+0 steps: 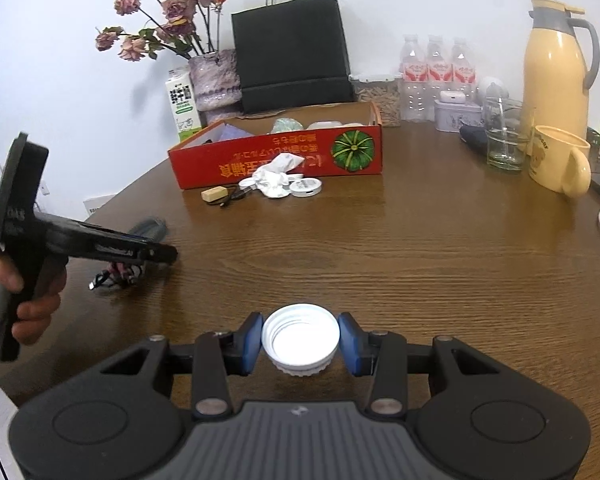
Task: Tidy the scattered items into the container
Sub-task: 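Carry the braided cable and white cap over the box and lower them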
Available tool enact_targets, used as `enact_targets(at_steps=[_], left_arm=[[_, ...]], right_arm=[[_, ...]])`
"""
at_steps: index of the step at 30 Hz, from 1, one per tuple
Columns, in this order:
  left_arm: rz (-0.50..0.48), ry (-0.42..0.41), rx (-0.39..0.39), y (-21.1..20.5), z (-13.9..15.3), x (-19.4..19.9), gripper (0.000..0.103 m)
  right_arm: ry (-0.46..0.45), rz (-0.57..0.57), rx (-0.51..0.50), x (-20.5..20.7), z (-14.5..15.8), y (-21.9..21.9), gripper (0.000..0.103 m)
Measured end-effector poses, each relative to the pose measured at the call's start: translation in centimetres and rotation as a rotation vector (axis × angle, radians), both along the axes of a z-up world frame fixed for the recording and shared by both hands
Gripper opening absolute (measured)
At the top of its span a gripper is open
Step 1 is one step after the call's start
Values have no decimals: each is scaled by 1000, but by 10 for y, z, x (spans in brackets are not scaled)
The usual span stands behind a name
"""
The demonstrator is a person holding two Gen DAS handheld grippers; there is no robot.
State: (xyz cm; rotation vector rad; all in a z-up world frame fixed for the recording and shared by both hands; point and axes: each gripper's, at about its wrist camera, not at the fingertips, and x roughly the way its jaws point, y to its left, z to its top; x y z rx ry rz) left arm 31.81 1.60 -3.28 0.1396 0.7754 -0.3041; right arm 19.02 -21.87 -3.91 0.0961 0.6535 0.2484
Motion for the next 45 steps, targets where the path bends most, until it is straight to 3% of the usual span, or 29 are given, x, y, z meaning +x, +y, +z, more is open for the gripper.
enact_targets(at_steps=[2,6,12,16,20,26,30,34,39,45], left_arm=[[54,-11,-3,-2,3,-14,14],[122,-139,30,-16,25,-74,13],[65,-210,-234,-14,63,-173,12],[28,-257,-280,-10,78,-218,11],[-4,-279,-321,-9,88,-219,11],[2,-338,-325,6,109,-180,11],[22,-414,-284,20,138,-122,11],[45,-402,-263,24,162,-47,11],[65,-358,-181,19,177,61,11],[84,-288,-58,5,158,179,12]], right_arm=[[-18,12,0,-7,5,3,40],[-65,10,-6,-27,18,2,40],[-130,36,56,-60,43,8,40],[-205,70,56,-79,57,19,40],[-204,67,54,-80,61,22,40],[-243,50,18,-41,81,13,40],[-266,50,-1,-2,92,10,40],[-238,24,25,90,108,0,40],[-222,32,-2,196,133,-2,40],[-86,-20,5,340,126,-4,40]])
